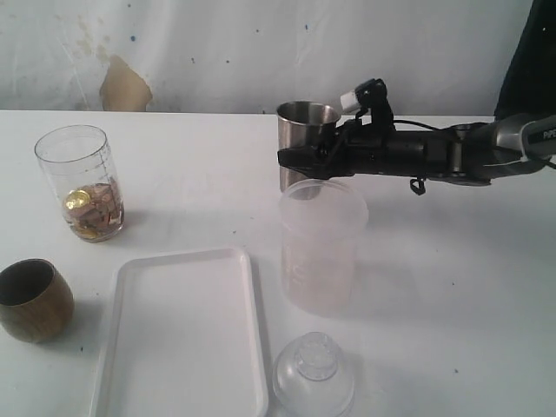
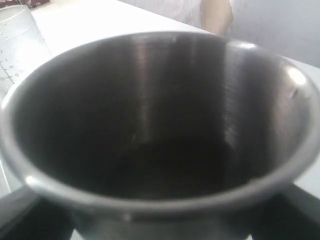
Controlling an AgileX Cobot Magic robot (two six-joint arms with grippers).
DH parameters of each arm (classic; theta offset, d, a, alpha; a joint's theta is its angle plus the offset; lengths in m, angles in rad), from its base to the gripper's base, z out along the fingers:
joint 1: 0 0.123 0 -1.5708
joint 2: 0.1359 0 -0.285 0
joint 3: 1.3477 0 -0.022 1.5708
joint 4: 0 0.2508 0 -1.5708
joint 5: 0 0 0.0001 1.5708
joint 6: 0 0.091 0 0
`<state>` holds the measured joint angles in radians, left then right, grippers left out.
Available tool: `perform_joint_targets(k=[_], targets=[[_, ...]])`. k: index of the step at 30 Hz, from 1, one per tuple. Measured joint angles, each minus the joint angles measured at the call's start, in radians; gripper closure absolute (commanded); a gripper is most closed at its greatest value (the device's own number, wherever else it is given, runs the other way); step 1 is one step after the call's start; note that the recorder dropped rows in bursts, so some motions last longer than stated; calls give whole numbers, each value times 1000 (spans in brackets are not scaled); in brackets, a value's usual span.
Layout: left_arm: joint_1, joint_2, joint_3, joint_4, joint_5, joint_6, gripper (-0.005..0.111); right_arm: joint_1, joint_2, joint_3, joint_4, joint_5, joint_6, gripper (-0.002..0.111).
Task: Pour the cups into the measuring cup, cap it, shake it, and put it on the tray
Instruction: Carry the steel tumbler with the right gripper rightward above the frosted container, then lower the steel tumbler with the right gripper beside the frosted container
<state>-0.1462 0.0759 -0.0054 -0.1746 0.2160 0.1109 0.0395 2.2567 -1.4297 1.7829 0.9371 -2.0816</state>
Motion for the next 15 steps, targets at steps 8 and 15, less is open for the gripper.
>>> perform_joint_targets(k=[8,15], targets=[[0,0,0,0,0,0,107,-9,24,-15,4,83,1,108],[0,0,0,0,0,0,107,-11,35,-66,-58,135,-13,108]])
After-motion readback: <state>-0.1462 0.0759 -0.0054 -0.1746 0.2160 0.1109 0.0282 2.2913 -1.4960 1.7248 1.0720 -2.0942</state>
